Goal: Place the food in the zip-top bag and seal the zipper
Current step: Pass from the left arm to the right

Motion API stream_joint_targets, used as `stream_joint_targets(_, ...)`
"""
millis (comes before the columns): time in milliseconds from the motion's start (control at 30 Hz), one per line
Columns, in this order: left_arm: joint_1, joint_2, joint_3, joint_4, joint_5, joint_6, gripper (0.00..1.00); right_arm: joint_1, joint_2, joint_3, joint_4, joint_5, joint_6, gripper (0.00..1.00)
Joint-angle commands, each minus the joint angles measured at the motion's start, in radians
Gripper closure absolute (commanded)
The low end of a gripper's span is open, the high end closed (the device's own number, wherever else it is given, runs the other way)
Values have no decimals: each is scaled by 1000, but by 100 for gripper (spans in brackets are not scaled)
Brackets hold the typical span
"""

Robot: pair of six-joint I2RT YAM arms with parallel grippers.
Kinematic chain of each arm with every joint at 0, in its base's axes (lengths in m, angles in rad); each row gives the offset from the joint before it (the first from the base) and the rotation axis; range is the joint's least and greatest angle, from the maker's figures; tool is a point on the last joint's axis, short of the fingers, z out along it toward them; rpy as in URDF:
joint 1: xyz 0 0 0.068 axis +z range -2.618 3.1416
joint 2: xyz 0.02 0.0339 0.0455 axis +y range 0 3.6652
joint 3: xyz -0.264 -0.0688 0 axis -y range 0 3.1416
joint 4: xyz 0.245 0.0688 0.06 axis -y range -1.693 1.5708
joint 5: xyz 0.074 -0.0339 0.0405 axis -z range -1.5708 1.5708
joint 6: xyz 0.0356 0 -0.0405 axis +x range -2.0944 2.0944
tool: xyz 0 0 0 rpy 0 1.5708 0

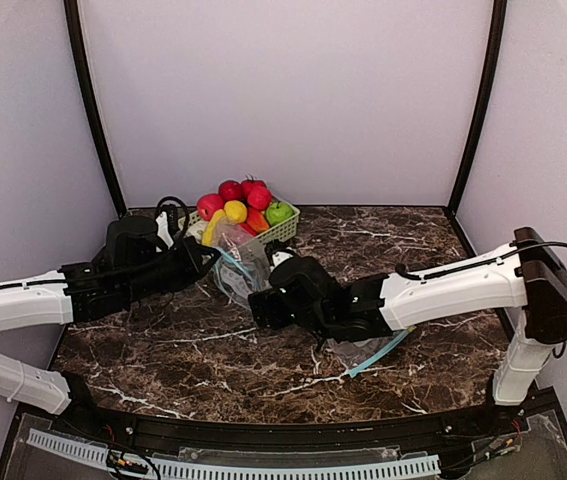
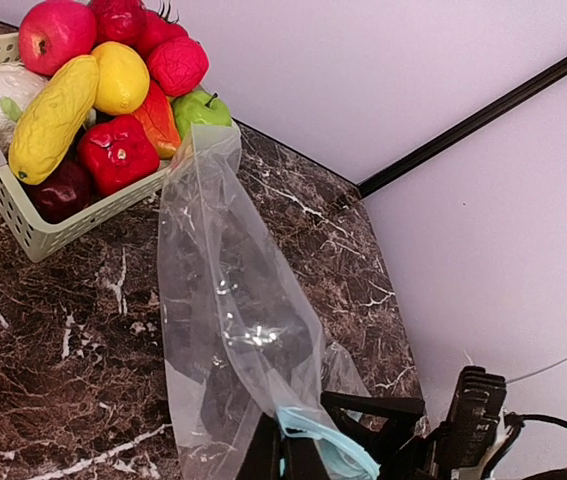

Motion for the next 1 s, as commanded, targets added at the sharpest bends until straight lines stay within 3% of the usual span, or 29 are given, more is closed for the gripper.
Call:
stream_joint_targets(0,-1,-3,33,22,-13,-13,99,-23,7,-1,-45,8,112,5)
stream_joint_targets(233,-2,-2,45,38,-9,-21,99,-44,50,12,-111,54,165,11)
stream_joint_targets(533,-2,2,40,64,1,-33,99,-120,0,-63,2,-218,286,29)
stream_joint_targets(667,-2,5,38,68,9,-36,99,-135,-5,-72,54,-276,304,45)
stream_joint_targets(867,-2,-17,16,48,9,-37,99,-147,-27,-85,46,-257,274,83)
stream_joint_targets(967,-2,-38,-4,5,-8,-31,99,-150,-67,-110,44,-243,228,93)
